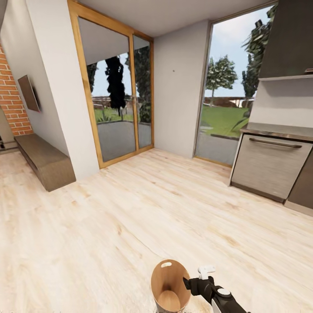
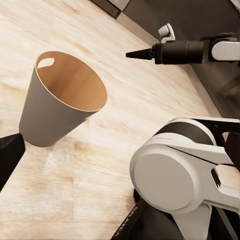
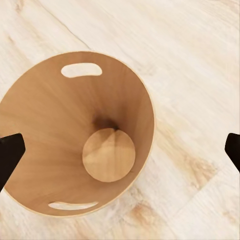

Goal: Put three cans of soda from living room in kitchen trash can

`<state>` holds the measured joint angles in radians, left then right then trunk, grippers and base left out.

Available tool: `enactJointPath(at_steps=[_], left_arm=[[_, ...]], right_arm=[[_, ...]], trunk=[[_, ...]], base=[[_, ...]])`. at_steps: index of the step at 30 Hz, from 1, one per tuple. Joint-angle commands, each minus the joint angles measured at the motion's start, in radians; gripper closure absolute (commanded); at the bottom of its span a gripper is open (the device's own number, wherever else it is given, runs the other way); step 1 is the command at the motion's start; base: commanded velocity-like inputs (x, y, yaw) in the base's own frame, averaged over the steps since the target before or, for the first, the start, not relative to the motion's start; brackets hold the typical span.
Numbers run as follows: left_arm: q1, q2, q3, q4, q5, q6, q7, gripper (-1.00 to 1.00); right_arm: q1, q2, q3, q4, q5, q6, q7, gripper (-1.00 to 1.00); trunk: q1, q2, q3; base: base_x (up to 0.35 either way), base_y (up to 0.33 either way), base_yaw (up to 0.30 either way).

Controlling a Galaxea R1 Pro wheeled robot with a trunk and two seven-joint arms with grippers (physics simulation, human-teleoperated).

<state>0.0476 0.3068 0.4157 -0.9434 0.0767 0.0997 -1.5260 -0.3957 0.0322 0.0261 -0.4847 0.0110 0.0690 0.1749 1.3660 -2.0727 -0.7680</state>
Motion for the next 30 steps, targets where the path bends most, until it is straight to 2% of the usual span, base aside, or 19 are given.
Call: enactJointPath(at_steps=[1,14,24,30], left_arm=[[0.000,0.000,0.000,0.000,0.000,0.000,0.000,-1.00],[0.000,0.000,0.000,0.000,0.000,0.000,0.001,-1.00],[0.000,0.000,-0.002,0.001,-0.001,0.000,0.001,-1.00],[0.000,0.000,-0.002,0.001,-0.001,0.000,0.001,-1.00]], right_arm=[[0.000,0.000,0.000,0.000,0.000,0.000,0.000,-1.00],[0.000,0.000,0.000,0.000,0.000,0.000,0.000,-1.00],[0.000,0.000,0.000,0.000,0.000,0.000,0.000,-1.00],[0.000,0.000,0.000,0.000,0.000,0.000,0.000,-1.00]], trunk=[[0.004,-0.007,-0.005],[0.004,-0.007,-0.016],[0.004,-0.007,-0.017],[0.004,-0.007,-0.017]], base=[[0.000,0.000,0.000],[0.005,0.000,0.000],[0.218,0.000,0.000],[0.099,0.000,0.000]])
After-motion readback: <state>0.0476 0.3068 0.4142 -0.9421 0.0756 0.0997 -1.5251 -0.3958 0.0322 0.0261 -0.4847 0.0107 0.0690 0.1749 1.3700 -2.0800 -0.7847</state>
